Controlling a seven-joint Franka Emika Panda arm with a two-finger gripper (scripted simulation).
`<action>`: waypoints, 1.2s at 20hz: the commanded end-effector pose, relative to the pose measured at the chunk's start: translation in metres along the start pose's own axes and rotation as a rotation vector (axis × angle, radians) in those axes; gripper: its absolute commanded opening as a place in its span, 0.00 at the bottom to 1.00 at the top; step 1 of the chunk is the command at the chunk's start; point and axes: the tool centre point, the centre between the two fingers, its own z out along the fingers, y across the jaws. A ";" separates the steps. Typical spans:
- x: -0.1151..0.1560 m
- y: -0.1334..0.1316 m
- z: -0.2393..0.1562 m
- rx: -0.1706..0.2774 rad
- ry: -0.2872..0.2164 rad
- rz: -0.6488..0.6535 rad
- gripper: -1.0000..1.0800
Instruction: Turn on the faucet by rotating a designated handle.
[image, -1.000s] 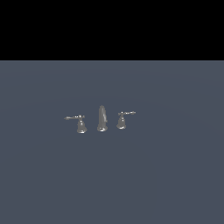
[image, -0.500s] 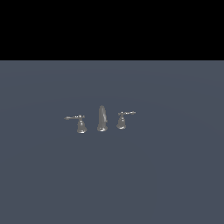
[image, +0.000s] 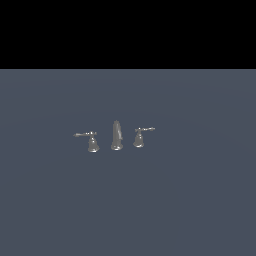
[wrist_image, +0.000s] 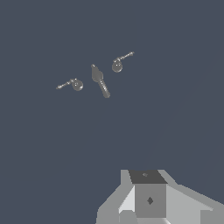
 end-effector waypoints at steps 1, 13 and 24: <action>0.013 -0.008 0.018 0.001 0.000 0.061 0.00; 0.082 -0.032 0.101 0.006 -0.001 0.343 0.00; 0.146 -0.035 0.171 0.007 0.000 0.582 0.00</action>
